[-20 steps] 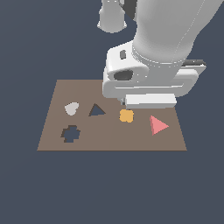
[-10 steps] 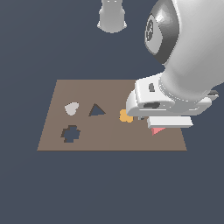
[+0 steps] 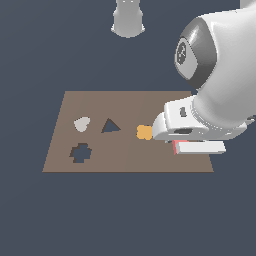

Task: Insert a designated object into the corresponding slot on a board.

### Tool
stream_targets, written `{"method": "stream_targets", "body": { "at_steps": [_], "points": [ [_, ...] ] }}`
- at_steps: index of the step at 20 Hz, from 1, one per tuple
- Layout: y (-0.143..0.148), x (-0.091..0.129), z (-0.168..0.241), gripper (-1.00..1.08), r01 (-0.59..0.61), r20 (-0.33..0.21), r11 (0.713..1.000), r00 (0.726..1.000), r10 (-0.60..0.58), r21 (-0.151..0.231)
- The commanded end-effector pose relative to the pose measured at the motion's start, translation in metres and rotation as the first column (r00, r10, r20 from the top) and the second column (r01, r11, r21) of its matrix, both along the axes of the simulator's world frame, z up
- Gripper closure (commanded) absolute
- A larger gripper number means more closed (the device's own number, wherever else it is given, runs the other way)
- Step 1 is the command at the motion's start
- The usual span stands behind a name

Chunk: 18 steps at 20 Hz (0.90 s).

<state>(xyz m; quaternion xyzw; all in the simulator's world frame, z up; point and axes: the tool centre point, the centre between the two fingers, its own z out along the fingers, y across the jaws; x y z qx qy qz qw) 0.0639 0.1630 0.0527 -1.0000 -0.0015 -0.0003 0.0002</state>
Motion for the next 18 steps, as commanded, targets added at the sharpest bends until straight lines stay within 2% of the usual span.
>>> {"method": "stream_targets", "body": {
  "at_steps": [1,13,14,18],
  "points": [
    [0.001,0.001,-0.001,-0.92,0.001,0.0,1.0,1.0,-0.001,0.0],
    [0.003,0.002,-0.023,-0.92,0.002,0.0,1.0,1.0,-0.002,-0.001],
    [0.003,0.002,-0.023,1.08,0.002,0.0,1.0,1.0,-0.002,-0.001],
    [0.003,0.002,-0.023,1.08,0.002,0.0,1.0,1.0,-0.002,-0.001]
  ]
}}
